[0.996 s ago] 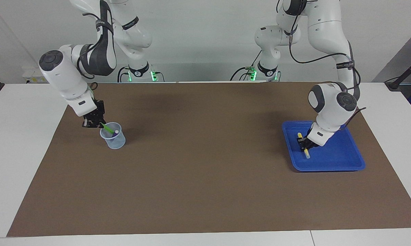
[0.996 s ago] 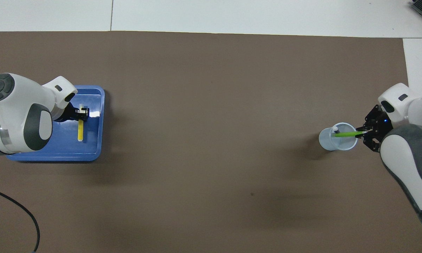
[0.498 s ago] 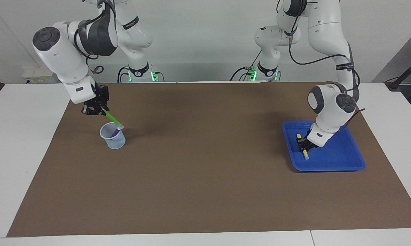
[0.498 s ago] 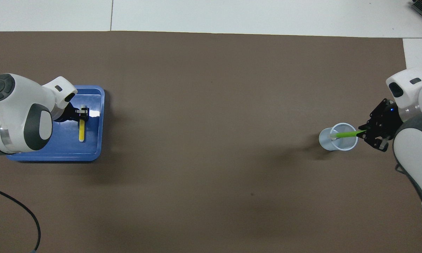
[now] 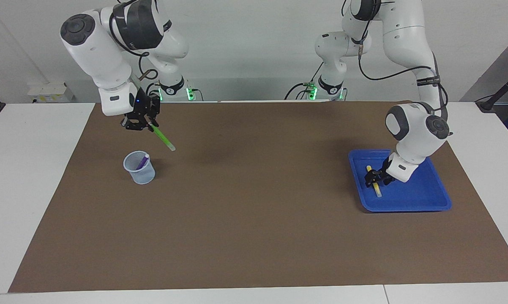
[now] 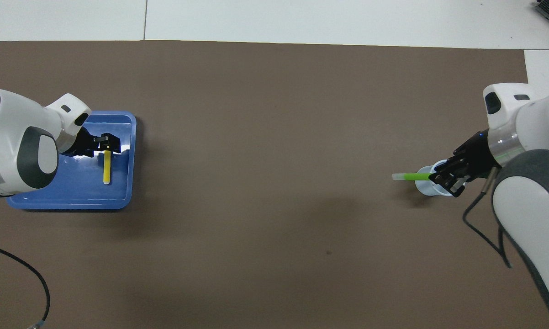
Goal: Right arm passes pens to left for tray arrangement
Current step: 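Carry the green pen toward the left gripper while the left gripper opens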
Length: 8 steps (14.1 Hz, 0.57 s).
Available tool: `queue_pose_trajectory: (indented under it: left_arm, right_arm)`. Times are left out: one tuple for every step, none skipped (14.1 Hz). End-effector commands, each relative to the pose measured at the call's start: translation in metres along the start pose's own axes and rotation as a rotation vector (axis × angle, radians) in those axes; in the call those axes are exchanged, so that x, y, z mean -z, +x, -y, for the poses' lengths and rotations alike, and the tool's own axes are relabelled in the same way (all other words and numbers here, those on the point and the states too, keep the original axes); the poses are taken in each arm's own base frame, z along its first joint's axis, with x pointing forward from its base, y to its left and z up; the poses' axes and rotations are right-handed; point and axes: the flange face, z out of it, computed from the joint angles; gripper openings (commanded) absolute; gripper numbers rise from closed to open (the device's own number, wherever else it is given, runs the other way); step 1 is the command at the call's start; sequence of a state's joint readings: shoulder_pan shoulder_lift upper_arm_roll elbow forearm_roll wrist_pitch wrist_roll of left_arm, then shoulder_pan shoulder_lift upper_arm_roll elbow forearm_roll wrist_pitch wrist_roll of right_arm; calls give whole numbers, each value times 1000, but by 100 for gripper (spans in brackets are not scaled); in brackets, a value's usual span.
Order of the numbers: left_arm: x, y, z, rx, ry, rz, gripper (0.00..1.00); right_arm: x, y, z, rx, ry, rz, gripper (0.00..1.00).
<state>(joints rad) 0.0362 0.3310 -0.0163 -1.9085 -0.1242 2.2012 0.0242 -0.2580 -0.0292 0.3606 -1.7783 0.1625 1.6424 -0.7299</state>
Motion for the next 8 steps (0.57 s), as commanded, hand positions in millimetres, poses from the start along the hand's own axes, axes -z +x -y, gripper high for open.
queue_pose_trajectory:
  left_arm:
    - [51,18,-4,25,-26,54,89]
    - [69,20,-8,17,-29,68,92]
    - [86,20,-12,20,-31,89,93]
    - [104,20,-15,50,-33,102,93]
    - [123,17,-22,110,-48,114,93]
    - [145,16,-32,196,-96,118,93]
    - [166,12,-42,314,-163,110,93]
    - [182,6,-52,409,-204,107,93]
  right_arm:
    - [1,27,33,-194,79,-75,0]
    - [0,36,40,-251,91,-106,0]
    - [-2,46,52,-295,99,-125,0]
    - [-6,53,61,-342,102,-133,0]
    - [-7,59,68,-378,113,-149,0]
    - [-10,60,73,-423,139,-163,0]
    - [-9,63,76,-473,170,-185,0]
    - [-8,69,83,-520,201,-210,0]
